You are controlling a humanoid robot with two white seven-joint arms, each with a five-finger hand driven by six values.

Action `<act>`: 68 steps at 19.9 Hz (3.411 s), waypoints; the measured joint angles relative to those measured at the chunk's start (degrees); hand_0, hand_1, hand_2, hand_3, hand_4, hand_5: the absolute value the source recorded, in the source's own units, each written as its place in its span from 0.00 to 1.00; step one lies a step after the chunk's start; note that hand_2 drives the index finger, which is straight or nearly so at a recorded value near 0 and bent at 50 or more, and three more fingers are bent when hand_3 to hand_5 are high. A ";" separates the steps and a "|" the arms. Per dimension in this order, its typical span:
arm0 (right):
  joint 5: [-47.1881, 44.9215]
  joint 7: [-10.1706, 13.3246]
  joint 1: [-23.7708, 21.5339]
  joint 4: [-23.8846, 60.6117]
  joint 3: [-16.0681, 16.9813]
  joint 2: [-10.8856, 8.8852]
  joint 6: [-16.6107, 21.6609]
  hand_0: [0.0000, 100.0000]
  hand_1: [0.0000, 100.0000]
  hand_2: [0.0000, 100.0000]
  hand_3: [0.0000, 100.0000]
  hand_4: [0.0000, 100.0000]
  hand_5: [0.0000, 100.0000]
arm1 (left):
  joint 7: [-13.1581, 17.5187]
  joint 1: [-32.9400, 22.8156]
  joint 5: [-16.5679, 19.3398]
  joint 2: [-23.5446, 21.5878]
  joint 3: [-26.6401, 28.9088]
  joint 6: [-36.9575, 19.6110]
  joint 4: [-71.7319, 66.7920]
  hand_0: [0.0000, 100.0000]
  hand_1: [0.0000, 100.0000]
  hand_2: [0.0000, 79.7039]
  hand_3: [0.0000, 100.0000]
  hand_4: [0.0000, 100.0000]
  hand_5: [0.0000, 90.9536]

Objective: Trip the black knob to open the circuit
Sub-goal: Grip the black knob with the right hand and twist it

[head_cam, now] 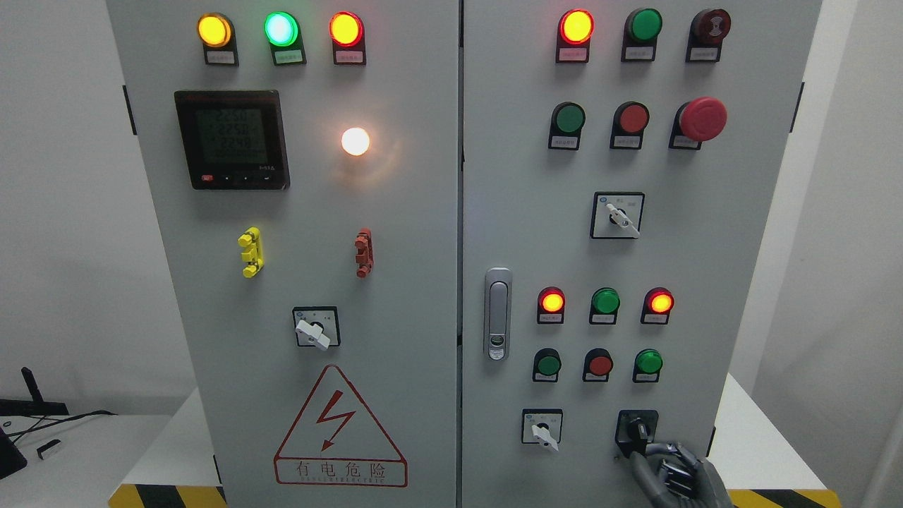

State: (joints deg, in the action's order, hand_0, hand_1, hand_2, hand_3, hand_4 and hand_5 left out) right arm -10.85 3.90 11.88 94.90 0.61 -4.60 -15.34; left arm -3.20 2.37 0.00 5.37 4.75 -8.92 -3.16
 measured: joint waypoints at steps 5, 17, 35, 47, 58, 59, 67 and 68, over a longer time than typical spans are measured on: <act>0.03 0.21 0.02 0.28 -0.22 0.10 0.00 0.42 0.81 0.52 1.00 0.96 0.89 | 0.00 0.00 0.00 0.00 0.00 0.00 0.00 0.12 0.39 0.00 0.00 0.00 0.00; 0.03 -0.20 -0.12 1.50 -1.09 0.22 0.14 0.43 0.81 0.52 1.00 0.97 0.89 | 0.00 0.00 0.00 0.00 0.00 0.00 0.00 0.12 0.39 0.00 0.00 0.00 0.00; 0.03 -0.64 -0.84 2.75 -3.16 0.40 0.02 0.43 0.81 0.52 1.00 0.97 0.89 | 0.00 0.00 0.00 0.01 0.00 0.00 0.00 0.12 0.39 0.00 0.00 0.00 0.00; 0.12 -0.58 -0.89 2.86 -3.20 0.54 0.01 0.44 0.81 0.51 1.00 0.97 0.89 | 0.00 0.00 0.00 0.01 0.00 0.00 0.00 0.12 0.39 0.00 0.00 0.00 0.00; 0.47 -1.00 -0.89 2.31 -1.72 0.57 0.16 0.44 0.81 0.51 1.00 0.97 0.89 | 0.00 0.00 0.00 0.01 0.00 0.00 0.00 0.12 0.39 0.00 0.00 0.00 0.00; 0.48 -1.05 -0.89 2.28 -1.62 0.57 0.16 0.44 0.81 0.51 1.00 0.97 0.89 | 0.00 0.00 0.00 0.01 0.00 0.00 0.00 0.12 0.39 0.00 0.00 0.00 0.00; 0.55 -1.19 -0.92 1.74 -0.60 0.55 0.48 0.44 0.81 0.50 1.00 0.97 0.89 | 0.00 0.00 0.00 0.01 0.00 0.00 0.00 0.12 0.39 0.00 0.00 0.00 0.00; 0.55 -1.19 -0.95 1.67 -0.36 0.54 0.49 0.44 0.81 0.50 1.00 0.97 0.89 | 0.00 0.00 0.00 0.01 0.00 0.00 0.00 0.12 0.39 0.00 0.00 0.00 0.00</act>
State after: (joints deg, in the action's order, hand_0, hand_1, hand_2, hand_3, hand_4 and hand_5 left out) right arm -10.31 2.71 10.93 96.56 0.25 -4.06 -14.85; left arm -3.20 2.37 0.00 5.38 4.75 -8.92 -3.17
